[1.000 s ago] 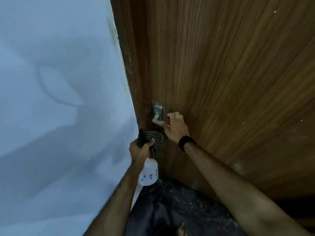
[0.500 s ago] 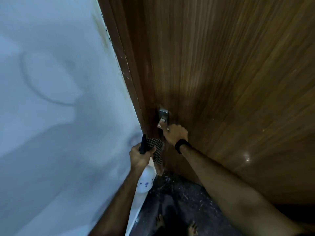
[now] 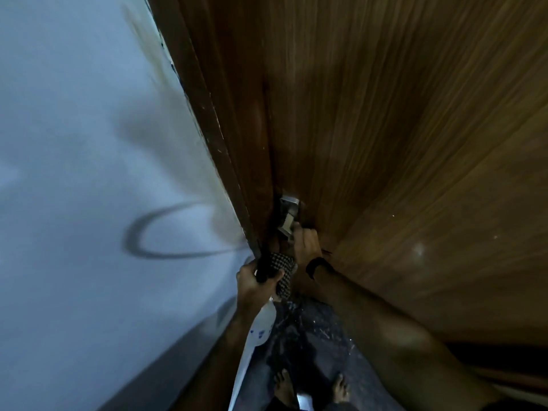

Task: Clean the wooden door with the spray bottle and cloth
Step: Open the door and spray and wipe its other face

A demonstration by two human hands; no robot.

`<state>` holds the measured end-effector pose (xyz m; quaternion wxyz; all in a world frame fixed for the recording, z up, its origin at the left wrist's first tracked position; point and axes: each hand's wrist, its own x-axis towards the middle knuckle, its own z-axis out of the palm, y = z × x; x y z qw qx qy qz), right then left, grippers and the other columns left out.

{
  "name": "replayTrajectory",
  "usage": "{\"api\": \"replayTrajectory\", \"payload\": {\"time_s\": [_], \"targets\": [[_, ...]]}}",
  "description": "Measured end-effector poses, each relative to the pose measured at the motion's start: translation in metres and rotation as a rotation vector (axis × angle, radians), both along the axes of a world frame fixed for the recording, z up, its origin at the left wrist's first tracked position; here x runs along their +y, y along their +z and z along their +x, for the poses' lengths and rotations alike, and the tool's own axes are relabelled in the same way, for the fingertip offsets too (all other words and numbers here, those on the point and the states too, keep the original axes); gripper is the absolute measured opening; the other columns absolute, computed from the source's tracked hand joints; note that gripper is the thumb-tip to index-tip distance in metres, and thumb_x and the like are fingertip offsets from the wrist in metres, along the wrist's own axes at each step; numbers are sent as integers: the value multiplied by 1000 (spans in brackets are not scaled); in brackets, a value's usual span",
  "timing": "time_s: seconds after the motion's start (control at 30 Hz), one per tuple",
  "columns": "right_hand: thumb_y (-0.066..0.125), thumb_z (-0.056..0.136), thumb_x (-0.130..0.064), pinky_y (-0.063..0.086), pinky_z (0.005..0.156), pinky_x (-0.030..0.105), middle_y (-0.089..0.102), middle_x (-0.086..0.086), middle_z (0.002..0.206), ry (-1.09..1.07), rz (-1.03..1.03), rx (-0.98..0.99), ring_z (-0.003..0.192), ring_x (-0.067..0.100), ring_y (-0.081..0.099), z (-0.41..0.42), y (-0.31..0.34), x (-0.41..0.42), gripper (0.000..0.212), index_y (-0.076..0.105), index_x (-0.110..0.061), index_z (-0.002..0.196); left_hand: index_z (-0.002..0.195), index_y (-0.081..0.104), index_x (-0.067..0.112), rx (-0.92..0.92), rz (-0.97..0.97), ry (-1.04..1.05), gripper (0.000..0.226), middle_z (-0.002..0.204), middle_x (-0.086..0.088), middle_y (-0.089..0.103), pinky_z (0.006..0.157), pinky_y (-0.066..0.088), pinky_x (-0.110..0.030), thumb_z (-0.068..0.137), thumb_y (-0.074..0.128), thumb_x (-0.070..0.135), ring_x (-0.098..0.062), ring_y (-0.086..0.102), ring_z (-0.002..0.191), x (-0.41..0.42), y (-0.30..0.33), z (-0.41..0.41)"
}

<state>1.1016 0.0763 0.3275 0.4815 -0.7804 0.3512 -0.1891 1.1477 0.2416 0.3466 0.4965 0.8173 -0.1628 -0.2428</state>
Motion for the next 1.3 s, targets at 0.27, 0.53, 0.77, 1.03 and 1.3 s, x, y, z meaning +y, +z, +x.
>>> {"api": "replayTrajectory", "payload": {"time_s": [0.27, 0.53, 0.77, 1.03, 1.3], "targets": [[34, 107, -9, 31, 98, 39, 53, 28, 127, -30, -28, 318, 118, 41, 50, 29, 23, -57, 31, 47, 5, 132, 119, 71, -2, -33, 78, -48, 49, 115, -15, 74, 98, 53, -32, 76, 88, 14, -25, 68, 108, -31, -8, 4], [24, 109, -18, 39, 100, 44, 53, 30, 136, -134, -12, 428, 124, 43, 52, 61, 53, -145, 39, 46, 3, 132, 92, 74, 0, -54, 66, -137, 26, 86, -13, 76, 70, 54, -27, 76, 87, 16, -23, 70, 82, -96, -12, 5], [20, 107, -40, 40, 104, 36, 57, 20, 140, -149, -57, 594, 128, 34, 54, 75, 98, -228, 60, 62, -4, 130, 74, 64, 5, 1, 102, -33, 26, 68, -5, 66, 57, 42, -22, 79, 84, 21, -19, 61, 67, -178, 7, 8], [22, 107, -33, 40, 106, 39, 56, 22, 140, -117, 41, 571, 129, 35, 54, 79, 104, -312, 54, 61, -4, 131, 74, 70, 11, -56, 145, 26, 34, 70, -2, 72, 64, 58, -40, 66, 81, 43, -22, 70, 73, -275, 5, 34], [25, 109, -33, 40, 99, 38, 60, 26, 132, -230, 64, 471, 124, 39, 55, 82, 77, -382, 54, 62, 3, 124, 75, 70, 9, -83, 219, 13, 27, 73, -7, 71, 65, 55, -37, 73, 88, 29, -23, 67, 72, -377, 2, 68]]}}
